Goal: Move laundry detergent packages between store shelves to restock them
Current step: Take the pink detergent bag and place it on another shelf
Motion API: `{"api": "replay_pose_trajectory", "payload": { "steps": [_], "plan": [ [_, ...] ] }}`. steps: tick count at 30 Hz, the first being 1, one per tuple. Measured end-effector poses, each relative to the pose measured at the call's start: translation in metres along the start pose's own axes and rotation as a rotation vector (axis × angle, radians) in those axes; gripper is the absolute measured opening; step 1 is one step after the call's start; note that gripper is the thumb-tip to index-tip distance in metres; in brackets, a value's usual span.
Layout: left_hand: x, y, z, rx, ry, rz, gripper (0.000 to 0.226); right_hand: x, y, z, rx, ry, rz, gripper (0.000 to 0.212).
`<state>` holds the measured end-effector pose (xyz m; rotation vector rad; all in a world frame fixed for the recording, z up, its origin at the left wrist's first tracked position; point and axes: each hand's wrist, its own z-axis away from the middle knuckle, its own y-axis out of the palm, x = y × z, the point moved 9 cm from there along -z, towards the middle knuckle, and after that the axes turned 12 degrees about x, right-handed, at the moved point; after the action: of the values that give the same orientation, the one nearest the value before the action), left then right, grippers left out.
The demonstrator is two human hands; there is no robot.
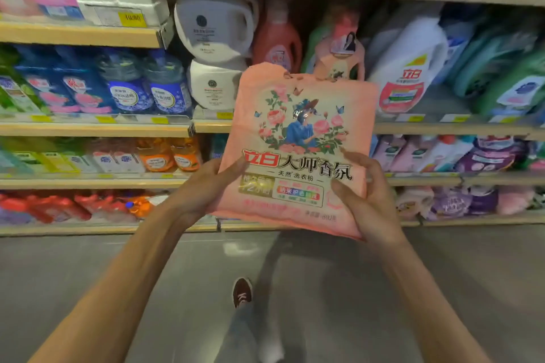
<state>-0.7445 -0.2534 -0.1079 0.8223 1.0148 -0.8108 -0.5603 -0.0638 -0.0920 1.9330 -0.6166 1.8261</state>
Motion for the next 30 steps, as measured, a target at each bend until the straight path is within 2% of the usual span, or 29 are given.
{"api": "replay_pose_trajectory", "payload": {
  "steps": [2,6,18,24,30],
  "plan": [
    [0.009,0.011,0.016,-0.04,0.001,0.032,0.047,0.01,-0.002,0.023,-0.011,-0.009,0.011,0.048],
    [0.009,0.038,0.035,-0.07,0.014,0.031,0.028,0.031,-0.013,0.062,-0.042,-0.034,0.007,0.049],
    [-0.028,0.107,0.068,0.026,0.14,-0.248,0.035,0.063,-0.052,0.137,-0.2,-0.048,-0.054,0.046],
    [-0.037,0.124,0.078,0.049,0.166,-0.27,0.031,0.086,-0.052,0.168,-0.275,-0.069,0.025,0.048],
    [-0.022,0.153,0.08,0.113,0.155,-0.256,0.026,0.103,-0.062,0.229,-0.45,-0.058,0.034,0.043]
  ]
}}
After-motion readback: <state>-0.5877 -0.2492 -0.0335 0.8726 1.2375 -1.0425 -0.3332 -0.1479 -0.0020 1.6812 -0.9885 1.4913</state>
